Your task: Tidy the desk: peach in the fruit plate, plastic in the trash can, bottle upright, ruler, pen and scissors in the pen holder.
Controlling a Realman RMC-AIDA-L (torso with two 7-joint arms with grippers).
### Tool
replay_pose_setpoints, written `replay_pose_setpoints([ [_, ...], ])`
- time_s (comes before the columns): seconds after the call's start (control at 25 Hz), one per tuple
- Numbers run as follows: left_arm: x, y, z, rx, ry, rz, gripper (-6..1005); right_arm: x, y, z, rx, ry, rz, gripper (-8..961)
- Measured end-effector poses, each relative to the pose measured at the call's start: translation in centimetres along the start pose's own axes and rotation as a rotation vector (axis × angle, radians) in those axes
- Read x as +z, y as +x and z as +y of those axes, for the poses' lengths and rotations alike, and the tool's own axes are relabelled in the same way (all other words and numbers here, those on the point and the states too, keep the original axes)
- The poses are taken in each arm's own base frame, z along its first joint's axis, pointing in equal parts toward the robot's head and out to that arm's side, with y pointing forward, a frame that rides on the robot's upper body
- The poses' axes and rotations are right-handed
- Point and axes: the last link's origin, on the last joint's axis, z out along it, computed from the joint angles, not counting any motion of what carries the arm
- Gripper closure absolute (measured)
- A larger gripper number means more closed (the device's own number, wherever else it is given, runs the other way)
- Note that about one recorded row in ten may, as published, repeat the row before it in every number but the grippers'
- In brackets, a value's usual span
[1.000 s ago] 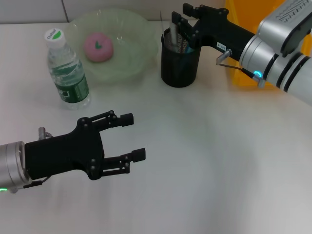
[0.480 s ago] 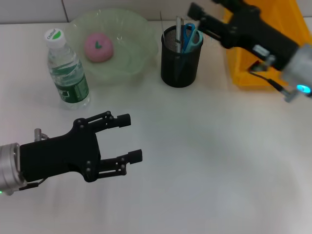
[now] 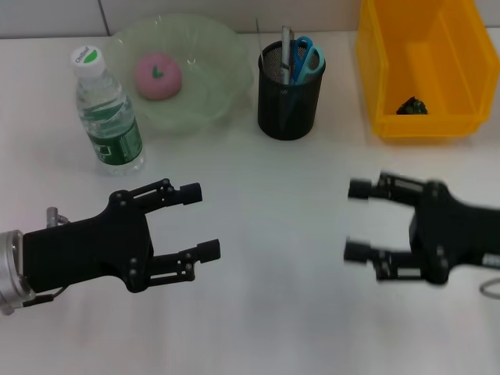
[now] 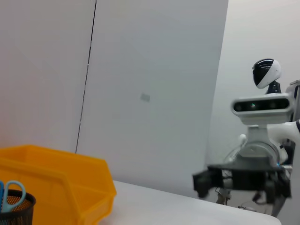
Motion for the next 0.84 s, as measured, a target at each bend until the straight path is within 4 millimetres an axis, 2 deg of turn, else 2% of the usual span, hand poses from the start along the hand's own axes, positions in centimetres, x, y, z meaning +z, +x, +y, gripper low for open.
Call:
replay_pose_setpoints([
  [0.16,0.1,-0.3,0.1,-0.009,-0.019,-0.031,197,-0.2,1.8,1.2,0.003,0.012,0.037,115],
  [0.84,0.5,-0.5,0.1,-0.028,-0.035,-0.05,197,0.1,2.4,1.0,0.015,0.036,0.058,115],
])
